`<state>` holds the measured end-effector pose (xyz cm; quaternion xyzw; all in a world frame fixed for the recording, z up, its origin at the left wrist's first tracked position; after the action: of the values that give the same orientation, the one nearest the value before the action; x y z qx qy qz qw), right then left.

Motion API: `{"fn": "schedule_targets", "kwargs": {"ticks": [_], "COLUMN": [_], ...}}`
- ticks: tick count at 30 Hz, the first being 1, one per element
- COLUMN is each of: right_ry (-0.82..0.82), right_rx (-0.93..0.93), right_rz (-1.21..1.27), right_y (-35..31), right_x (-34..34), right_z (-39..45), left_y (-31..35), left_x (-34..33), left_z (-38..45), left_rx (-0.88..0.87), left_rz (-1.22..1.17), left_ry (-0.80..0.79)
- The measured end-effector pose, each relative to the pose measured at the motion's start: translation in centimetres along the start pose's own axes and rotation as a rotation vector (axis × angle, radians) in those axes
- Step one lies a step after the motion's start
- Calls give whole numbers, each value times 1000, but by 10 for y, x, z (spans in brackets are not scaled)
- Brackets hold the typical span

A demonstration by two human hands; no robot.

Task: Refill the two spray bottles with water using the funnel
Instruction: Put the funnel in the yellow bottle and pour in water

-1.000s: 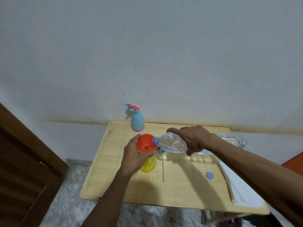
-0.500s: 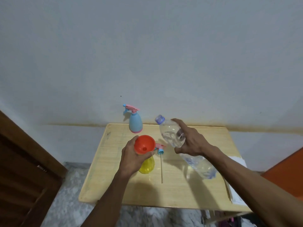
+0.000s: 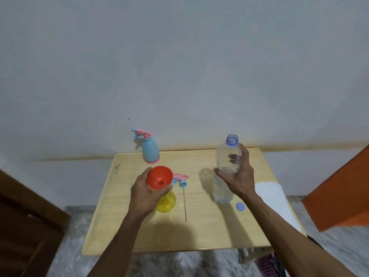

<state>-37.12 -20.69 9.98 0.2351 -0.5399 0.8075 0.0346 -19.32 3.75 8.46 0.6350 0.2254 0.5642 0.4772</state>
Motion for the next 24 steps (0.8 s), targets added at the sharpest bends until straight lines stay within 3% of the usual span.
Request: {"fn": "schedule_targets", "kwargs": {"ticks": [13, 24], "right_ry": [65, 74], "right_rx": [-62, -95], "right_rz": [107, 166], "right_y": [15, 20], "right_x": [1, -4], "right_z": [-9, -16], "left_y": [-3, -8], "left_x": [-6, -12], "left_z": [-2, -12], "left_rx": [75, 114], "left_rz": [10, -144], "left_ry": [25, 86]}}
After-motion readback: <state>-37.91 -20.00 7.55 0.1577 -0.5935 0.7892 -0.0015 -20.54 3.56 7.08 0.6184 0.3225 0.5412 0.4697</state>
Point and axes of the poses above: each hand's wrist, its own z-axis towards the middle knuckle, its own x-axis out of the back of the hand, y = z × x, the point moved 2 cm from there along z, towards the middle knuckle, and after that the axes turned 11 degrees about y, right-handed, at the moved point
